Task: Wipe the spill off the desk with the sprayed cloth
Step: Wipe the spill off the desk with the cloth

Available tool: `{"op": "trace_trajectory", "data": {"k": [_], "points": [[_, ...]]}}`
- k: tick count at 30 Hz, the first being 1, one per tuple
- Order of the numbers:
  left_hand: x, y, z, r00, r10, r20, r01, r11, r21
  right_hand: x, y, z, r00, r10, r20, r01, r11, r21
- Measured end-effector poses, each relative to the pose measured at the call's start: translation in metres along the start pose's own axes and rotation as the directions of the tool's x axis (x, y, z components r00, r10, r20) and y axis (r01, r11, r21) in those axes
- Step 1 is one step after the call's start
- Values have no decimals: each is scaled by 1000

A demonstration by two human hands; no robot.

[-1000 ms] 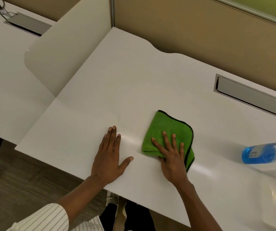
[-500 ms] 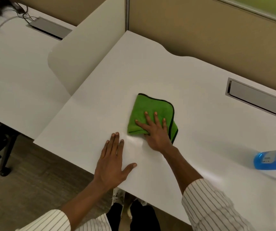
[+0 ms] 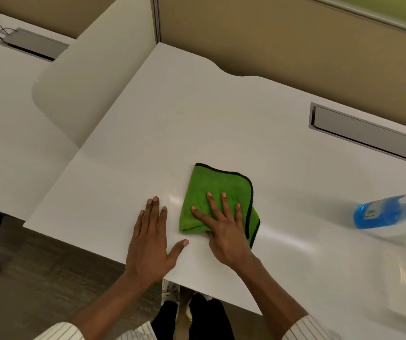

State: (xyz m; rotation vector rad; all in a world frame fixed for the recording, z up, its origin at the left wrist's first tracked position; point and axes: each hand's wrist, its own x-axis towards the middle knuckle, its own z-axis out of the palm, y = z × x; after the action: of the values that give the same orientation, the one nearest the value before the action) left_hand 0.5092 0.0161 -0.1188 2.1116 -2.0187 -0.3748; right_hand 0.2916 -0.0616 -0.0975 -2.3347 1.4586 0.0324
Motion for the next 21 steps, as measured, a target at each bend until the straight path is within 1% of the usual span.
{"op": "trace_trajectory", "data": {"k": [2,4,7,11,13,15,17,18,19,21], "points": [[2,4,-1,1000,-17,-5,17,1000,5,23,12,-10,1000,21,-1,-21,1000,-11],[5,11,-2,999,-33,-7,33,999,-6,43,35,-25,997,77,10,-78,997,25],[8,26,-1,1000,18,-10,-18,999,-29,53,75,-47,971,240,-6,-239,968,72],[12,50,4,996,70,56,-68,997,-38,22,115,-59,875,482,-49,-480,876,58],[11,57,7,994,59,90,-56,998,-30,-2,118,-55,821,566,-73,-562,824,73],[8,59,8,993,51,105,-49,999,-23,-25,104,-45,779,621,-87,-615,784,85],[6,58,9,993,54,101,-53,998,-18,-44,77,-31,760,642,-97,-638,767,76],[6,58,8,993,56,99,-55,998,-16,-53,62,-23,769,631,-100,-629,775,60],[6,58,8,994,58,97,-57,998,-13,-62,48,-16,794,599,-103,-598,800,48],[6,59,6,995,59,82,-59,998,-4,-83,28,-2,873,478,-100,-475,878,49]]}}
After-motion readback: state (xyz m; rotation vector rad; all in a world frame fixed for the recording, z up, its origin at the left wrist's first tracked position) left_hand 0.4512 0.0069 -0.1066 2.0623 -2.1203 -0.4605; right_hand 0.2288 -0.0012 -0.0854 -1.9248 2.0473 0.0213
